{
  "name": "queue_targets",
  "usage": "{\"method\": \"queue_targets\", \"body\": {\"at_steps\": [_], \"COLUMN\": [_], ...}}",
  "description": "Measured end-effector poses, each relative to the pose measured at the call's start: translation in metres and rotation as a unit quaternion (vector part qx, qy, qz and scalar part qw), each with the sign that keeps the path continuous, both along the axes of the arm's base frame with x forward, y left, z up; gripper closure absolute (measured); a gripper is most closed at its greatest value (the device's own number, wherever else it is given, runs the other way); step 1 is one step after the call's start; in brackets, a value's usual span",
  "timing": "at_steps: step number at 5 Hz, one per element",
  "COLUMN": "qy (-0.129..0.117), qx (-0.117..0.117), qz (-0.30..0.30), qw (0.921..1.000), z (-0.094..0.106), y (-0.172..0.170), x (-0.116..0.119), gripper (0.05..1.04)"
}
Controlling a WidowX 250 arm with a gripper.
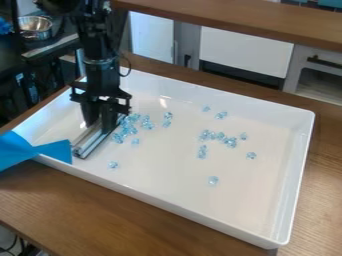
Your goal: Sweep into pile
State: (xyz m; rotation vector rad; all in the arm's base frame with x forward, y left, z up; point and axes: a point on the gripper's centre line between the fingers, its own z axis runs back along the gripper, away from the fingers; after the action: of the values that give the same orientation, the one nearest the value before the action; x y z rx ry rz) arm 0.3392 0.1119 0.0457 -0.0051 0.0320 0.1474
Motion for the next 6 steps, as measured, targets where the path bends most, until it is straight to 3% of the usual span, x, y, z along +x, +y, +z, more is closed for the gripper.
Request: {"method": "queue_targets", "body": {"at_steps": [2,4,6], "qy": [0.006,0.019,0.020], "qx": [0.000,-0.025,-0.044], "qz": [0.021,0.043,0.013], "qw": [0.9998,0.9986,0.9988], "z": [-0.004,-0.006,-0.005], "y": [-0.011,-0.033,-0.083], "x": [0.012,0.013,0.020], "gripper": [0.721,0.721,0.722]}}
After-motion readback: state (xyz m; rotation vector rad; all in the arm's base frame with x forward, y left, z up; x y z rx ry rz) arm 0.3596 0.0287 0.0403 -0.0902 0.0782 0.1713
